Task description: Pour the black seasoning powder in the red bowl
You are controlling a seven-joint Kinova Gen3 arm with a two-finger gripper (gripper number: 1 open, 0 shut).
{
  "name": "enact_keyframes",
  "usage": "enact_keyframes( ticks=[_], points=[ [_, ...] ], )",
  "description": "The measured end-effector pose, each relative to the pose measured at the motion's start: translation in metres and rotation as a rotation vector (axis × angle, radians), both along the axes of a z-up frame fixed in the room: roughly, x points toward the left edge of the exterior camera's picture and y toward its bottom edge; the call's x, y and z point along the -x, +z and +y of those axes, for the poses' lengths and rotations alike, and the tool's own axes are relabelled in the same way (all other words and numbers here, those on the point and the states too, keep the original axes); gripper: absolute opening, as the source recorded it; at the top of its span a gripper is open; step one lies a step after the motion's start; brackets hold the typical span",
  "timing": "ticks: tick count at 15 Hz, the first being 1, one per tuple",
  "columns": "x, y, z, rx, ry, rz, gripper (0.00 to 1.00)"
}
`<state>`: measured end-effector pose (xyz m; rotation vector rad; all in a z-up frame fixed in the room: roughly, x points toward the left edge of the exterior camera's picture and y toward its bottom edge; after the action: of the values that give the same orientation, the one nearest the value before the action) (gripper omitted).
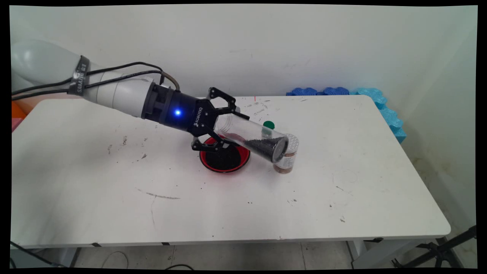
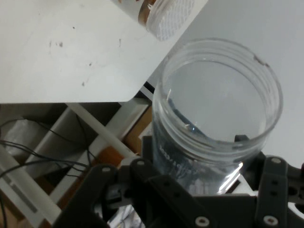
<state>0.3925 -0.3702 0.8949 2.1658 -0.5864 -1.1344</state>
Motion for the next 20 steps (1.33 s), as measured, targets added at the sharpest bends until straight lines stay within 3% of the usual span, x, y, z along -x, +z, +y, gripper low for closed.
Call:
enact_keyframes(
  ticks=[8,20],
  points=[
    [-0.0026,-0.0015,-0.0018,-0.095,0.077,0.067,0.00],
    [-0.0048,-0.0021,-0.0068,-0.189,0.154,0.149,0.00]
  ],
)
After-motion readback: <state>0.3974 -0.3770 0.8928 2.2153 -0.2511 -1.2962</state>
